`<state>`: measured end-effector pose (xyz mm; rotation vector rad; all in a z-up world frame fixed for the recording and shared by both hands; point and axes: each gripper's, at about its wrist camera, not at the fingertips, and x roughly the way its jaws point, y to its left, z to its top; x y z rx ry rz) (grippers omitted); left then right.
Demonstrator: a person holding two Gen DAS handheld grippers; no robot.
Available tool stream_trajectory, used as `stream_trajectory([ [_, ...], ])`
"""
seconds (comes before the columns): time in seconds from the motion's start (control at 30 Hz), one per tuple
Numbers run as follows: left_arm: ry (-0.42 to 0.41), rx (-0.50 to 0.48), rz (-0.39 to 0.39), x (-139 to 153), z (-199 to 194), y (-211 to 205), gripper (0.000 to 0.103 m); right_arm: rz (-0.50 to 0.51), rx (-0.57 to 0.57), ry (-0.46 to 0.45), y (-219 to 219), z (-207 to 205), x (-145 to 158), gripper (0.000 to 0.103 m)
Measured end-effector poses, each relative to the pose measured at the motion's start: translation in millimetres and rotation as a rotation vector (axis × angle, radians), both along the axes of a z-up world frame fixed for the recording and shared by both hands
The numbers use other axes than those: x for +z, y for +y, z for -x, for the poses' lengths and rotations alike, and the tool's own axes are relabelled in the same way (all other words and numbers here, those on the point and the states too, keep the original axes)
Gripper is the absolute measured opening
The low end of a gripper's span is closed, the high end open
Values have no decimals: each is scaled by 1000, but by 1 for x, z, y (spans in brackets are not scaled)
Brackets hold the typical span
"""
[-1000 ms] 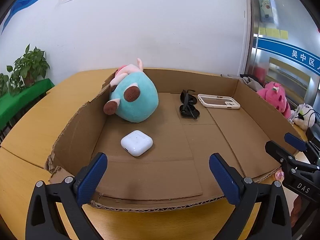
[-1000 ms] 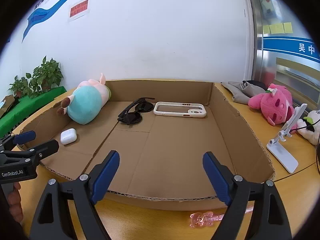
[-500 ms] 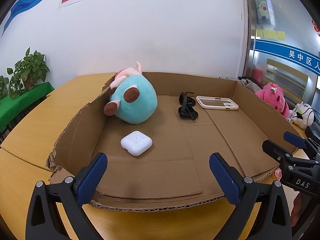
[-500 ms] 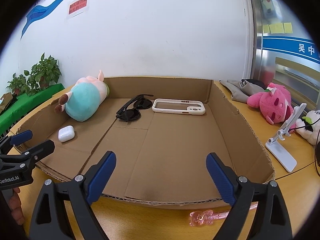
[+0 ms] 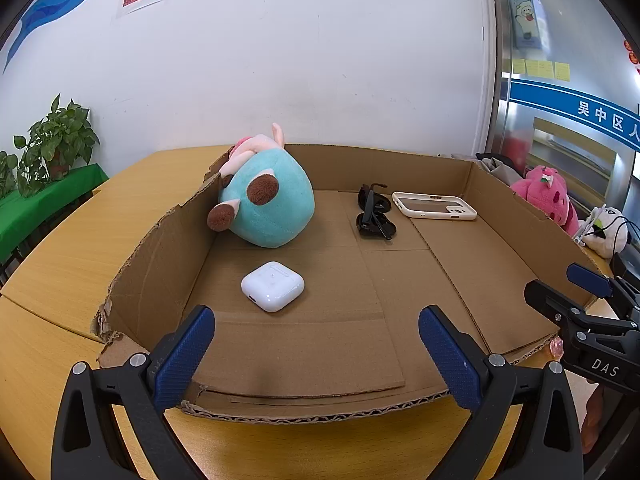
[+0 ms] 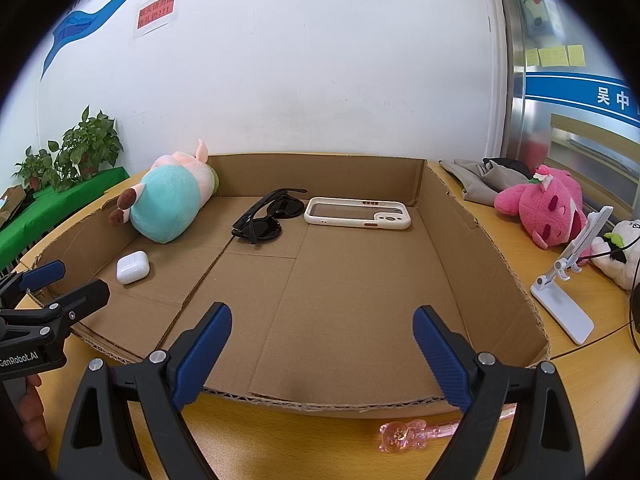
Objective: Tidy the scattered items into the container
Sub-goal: 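Withdraw the left tool from the box, then move the right tool to the pink pen and grasp it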
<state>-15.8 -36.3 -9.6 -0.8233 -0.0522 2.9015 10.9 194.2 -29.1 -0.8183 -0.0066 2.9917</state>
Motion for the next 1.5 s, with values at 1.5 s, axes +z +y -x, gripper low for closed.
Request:
stream_trajectory([
  [1.5, -161, -69, 6, 9, -57, 73, 103, -83, 551, -448, 156, -15, -48, 80],
])
